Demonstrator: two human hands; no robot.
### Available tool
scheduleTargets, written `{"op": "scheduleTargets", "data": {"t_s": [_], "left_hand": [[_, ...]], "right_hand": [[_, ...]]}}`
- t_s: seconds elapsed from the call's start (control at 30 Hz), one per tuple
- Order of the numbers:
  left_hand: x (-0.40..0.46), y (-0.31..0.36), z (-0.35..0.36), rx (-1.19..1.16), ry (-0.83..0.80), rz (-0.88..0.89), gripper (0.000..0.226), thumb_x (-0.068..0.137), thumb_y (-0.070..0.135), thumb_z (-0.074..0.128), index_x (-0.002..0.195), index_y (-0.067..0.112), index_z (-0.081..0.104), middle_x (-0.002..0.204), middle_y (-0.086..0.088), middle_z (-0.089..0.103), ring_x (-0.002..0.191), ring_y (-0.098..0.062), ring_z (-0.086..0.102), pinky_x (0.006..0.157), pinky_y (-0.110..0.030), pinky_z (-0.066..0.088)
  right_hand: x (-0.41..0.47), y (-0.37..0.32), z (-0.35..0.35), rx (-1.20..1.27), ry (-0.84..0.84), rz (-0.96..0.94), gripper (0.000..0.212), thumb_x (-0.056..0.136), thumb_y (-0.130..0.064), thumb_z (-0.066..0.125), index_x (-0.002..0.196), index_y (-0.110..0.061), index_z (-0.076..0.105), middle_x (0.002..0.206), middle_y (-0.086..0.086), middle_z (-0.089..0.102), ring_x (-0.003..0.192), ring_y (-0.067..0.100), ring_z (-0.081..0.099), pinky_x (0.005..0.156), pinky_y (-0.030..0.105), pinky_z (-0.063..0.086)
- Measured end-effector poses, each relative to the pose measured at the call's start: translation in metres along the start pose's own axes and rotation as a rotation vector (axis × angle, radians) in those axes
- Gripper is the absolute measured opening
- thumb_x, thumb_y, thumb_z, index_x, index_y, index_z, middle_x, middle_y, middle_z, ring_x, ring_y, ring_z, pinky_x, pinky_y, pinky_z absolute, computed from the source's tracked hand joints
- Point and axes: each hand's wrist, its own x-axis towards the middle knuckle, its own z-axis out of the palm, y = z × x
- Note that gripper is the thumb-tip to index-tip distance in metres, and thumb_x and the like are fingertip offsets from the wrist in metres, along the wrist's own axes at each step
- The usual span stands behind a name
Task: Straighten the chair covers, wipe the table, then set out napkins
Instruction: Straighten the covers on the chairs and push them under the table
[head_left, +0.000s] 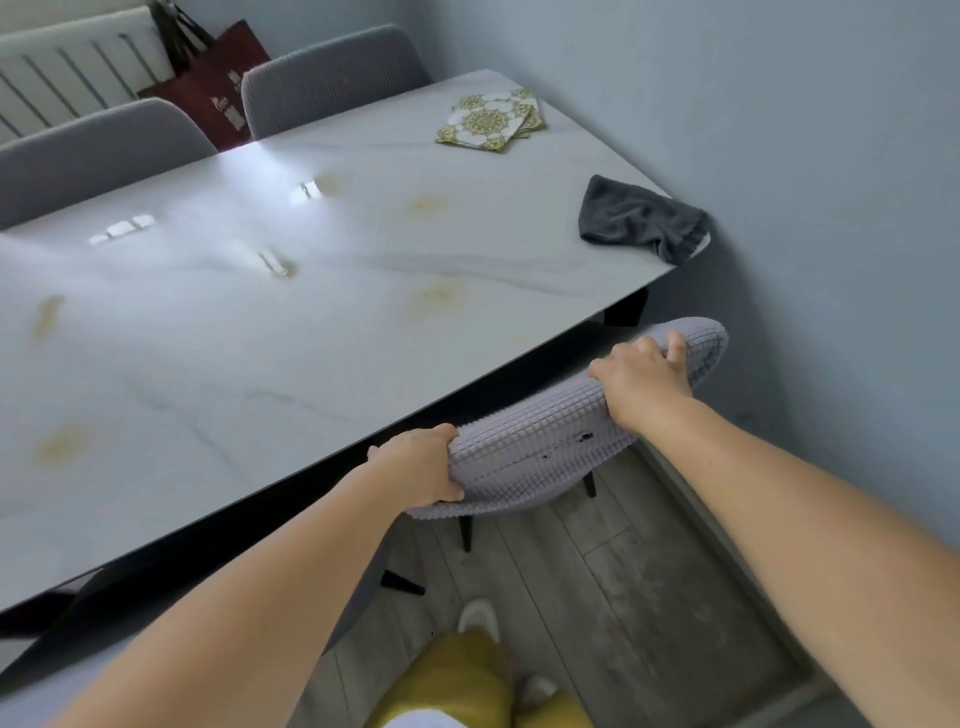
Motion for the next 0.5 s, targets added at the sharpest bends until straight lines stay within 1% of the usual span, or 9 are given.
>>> {"op": "scheduleTargets", "data": {"t_s": [0.07, 0.17, 0.27, 0.33, 0.37, 0.4, 0.43, 0.47, 0.5], "left_hand": [[0.001, -0.001, -0.004, -0.030, -0.044, 0.010, 0.073, 0.073, 0.043, 0.071, 0.136, 0.027, 0.037, 0.121, 0.002, 0.058, 0.112, -0.024, 0.052, 0.100, -0.049, 0.041], [0.004, -0.001, -0.015, -0.091, -0.217, 0.024, 0.092, 0.067, 0.059, 0.071, 0.143, 0.027, 0.029, 0.138, 0.003, 0.048, 0.124, -0.023, 0.046, 0.106, -0.042, 0.037], [0.010, 0.006, -0.036, 0.068, -0.362, 0.033, 0.098, 0.069, 0.077, 0.052, 0.147, 0.024, 0.024, 0.151, 0.002, 0.033, 0.136, -0.025, 0.035, 0.110, -0.042, 0.029], [0.019, 0.013, -0.053, 0.117, -0.377, 0.088, 0.091, 0.074, 0.080, 0.040, 0.141, 0.019, 0.037, 0.145, 0.001, 0.042, 0.130, -0.022, 0.042, 0.107, -0.040, 0.033], [0.022, 0.014, -0.059, 0.064, -0.372, 0.111, 0.085, 0.076, 0.078, 0.038, 0.135, 0.019, 0.045, 0.137, 0.002, 0.050, 0.123, -0.019, 0.049, 0.104, -0.038, 0.039], [0.029, 0.017, -0.066, -0.044, -0.359, 0.125, 0.077, 0.079, 0.075, 0.038, 0.130, 0.018, 0.051, 0.128, 0.004, 0.056, 0.115, -0.015, 0.054, 0.099, -0.036, 0.044], [0.036, 0.017, -0.070, -0.157, -0.336, 0.121, 0.070, 0.082, 0.071, 0.039, 0.125, 0.018, 0.054, 0.121, 0.005, 0.060, 0.110, -0.012, 0.058, 0.095, -0.035, 0.048], [0.043, 0.019, -0.077, -0.236, -0.301, 0.120, 0.063, 0.085, 0.067, 0.040, 0.122, 0.017, 0.056, 0.117, 0.004, 0.062, 0.106, -0.012, 0.059, 0.093, -0.034, 0.050], [0.050, 0.019, -0.080, -0.269, -0.259, 0.129, 0.058, 0.088, 0.063, 0.041, 0.119, 0.016, 0.057, 0.115, 0.003, 0.063, 0.105, -0.013, 0.060, 0.093, -0.035, 0.051]], "right_hand": [[0.001, 0.001, 0.000, -0.002, -0.012, -0.006, 0.041, 0.085, -0.007, 0.050, 0.118, -0.032, 0.054, 0.115, 0.002, 0.051, 0.119, 0.027, 0.036, 0.108, 0.056, 0.010], [0.000, 0.003, -0.003, -0.002, -0.040, -0.021, 0.048, 0.086, -0.008, 0.050, 0.126, -0.034, 0.048, 0.122, 0.001, 0.050, 0.122, 0.026, 0.035, 0.109, 0.055, 0.010], [-0.001, 0.010, -0.015, 0.057, -0.180, -0.104, 0.060, 0.083, -0.014, 0.057, 0.134, -0.041, 0.039, 0.134, -0.003, 0.045, 0.129, 0.024, 0.030, 0.111, 0.055, 0.004], [0.001, 0.021, -0.029, 0.126, -0.345, -0.155, 0.069, 0.079, -0.016, 0.061, 0.136, -0.044, 0.036, 0.138, -0.005, 0.042, 0.133, 0.022, 0.026, 0.113, 0.052, -0.001], [0.002, 0.026, -0.037, 0.201, -0.436, -0.166, 0.071, 0.077, -0.016, 0.062, 0.136, -0.045, 0.037, 0.139, -0.006, 0.043, 0.133, 0.020, 0.025, 0.114, 0.049, 0.000], [0.005, 0.033, -0.044, 0.325, -0.521, -0.151, 0.070, 0.076, -0.015, 0.062, 0.134, -0.045, 0.039, 0.137, -0.009, 0.045, 0.133, 0.017, 0.026, 0.115, 0.045, 0.005], [0.008, 0.039, -0.050, 0.499, -0.590, -0.123, 0.065, 0.076, -0.013, 0.062, 0.129, -0.046, 0.043, 0.135, -0.012, 0.048, 0.130, 0.014, 0.031, 0.115, 0.041, 0.014], [0.012, 0.046, -0.055, 0.689, -0.615, -0.089, 0.059, 0.076, -0.013, 0.062, 0.123, -0.046, 0.048, 0.131, -0.013, 0.052, 0.126, 0.010, 0.039, 0.112, 0.037, 0.025], [0.015, 0.051, -0.058, 0.850, -0.581, -0.060, 0.052, 0.077, -0.014, 0.063, 0.117, -0.045, 0.053, 0.126, -0.013, 0.056, 0.120, 0.007, 0.048, 0.107, 0.035, 0.034]]}}
